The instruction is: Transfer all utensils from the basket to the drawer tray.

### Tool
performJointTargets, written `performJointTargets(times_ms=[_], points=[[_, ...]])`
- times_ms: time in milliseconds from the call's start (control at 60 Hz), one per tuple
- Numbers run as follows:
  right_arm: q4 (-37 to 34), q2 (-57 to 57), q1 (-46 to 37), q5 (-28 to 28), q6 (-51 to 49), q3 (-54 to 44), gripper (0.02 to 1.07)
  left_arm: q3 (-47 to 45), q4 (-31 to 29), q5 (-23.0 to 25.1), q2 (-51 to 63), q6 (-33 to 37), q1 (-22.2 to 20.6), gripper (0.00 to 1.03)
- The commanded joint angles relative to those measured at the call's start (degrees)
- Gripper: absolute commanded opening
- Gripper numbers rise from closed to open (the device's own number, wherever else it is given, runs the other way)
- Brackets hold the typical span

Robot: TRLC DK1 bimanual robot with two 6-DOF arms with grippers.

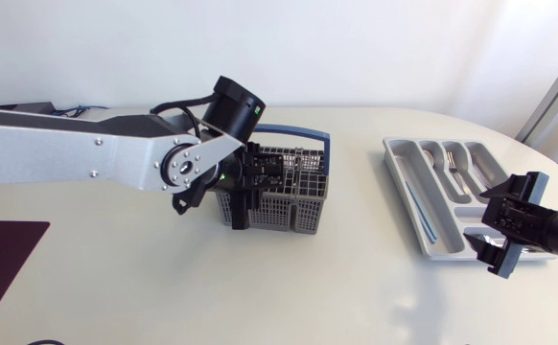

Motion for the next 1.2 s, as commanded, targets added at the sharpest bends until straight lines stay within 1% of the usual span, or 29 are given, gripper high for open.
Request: performJointTargets(times_ms=[0,50,167,300,350,400,433,617,700,883,1050,1183], points=[[-0.8,-1.5,3.1,1.0,3.1,-1.9,1.03,1.7,0.6,-0.3,1.2,2.0,-0.5,0.3],[-0.8,-1.9,5.5,1.9,4.1,-2.2,1.03,1.7,0.8,-0.3,1.1,2.2,-0.5,0.24],[-0.8,-3.0,10.3,3.9,6.9,-2.7,1.03,1.9,0.8,-0.3,1.0,2.4,-0.3,0.16],[-0.8,-3.5,14.8,6.0,9.1,-2.9,1.03,1.8,0.8,-0.3,0.1,2.4,-0.3,0.14],[-0.8,-3.8,16.8,6.9,10.3,-3.1,1.03,1.9,0.6,-0.3,-0.3,2.5,-0.3,0.1],[-0.8,-4.1,18.4,7.5,11.1,-3.2,1.03,1.9,0.5,-0.3,-0.6,2.5,-0.3,0.1],[-0.8,-4.3,19.8,8.2,12.0,-3.2,1.03,1.9,0.5,-0.3,-0.9,2.5,-0.3,0.07],[-0.8,-4.6,26.9,11.2,15.7,-3.4,1.03,2.0,0.0,-0.3,-2.0,2.5,-0.5,0.06],[-0.4,-4.6,31.0,12.8,18.8,-3.2,1.03,2.1,-0.4,-0.6,-2.6,2.5,-0.8,0.06],[0.1,-3.9,38.3,13.5,25.7,-1.1,1.03,3.5,-2.5,-1.4,-3.4,2.4,-1.3,0.06],[1.6,-0.6,44.8,14.4,31.3,0.7,1.03,3.7,-3.4,-1.7,-4.8,2.3,-1.4,0.06],[3.7,2.3,48.9,16.3,33.5,1.1,1.03,3.8,-4.4,-3.3,-6.2,2.4,-1.7,0.06]])
